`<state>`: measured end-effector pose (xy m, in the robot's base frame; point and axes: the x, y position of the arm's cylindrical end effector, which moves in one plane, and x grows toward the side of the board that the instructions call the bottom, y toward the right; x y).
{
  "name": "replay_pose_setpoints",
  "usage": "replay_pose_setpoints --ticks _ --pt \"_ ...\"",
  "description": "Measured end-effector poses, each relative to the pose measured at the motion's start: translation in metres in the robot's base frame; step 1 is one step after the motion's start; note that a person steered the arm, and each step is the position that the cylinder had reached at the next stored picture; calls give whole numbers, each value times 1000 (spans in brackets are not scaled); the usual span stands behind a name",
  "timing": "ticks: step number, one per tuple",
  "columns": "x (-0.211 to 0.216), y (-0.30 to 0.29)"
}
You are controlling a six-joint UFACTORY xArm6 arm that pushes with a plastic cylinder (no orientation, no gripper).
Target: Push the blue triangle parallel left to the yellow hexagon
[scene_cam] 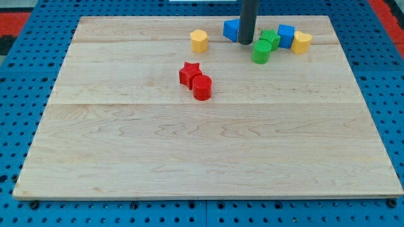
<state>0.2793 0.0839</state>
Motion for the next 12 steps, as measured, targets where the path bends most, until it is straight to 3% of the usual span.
replay_pose_setpoints --ticks 2,7,8,9,10,11,12 --pt "-47 -5" --pt "-70 35" --pt "-56 15" --pt "-70 -20" --pt "-87 -15" --pt "-81 -73" --pt "-45 -156"
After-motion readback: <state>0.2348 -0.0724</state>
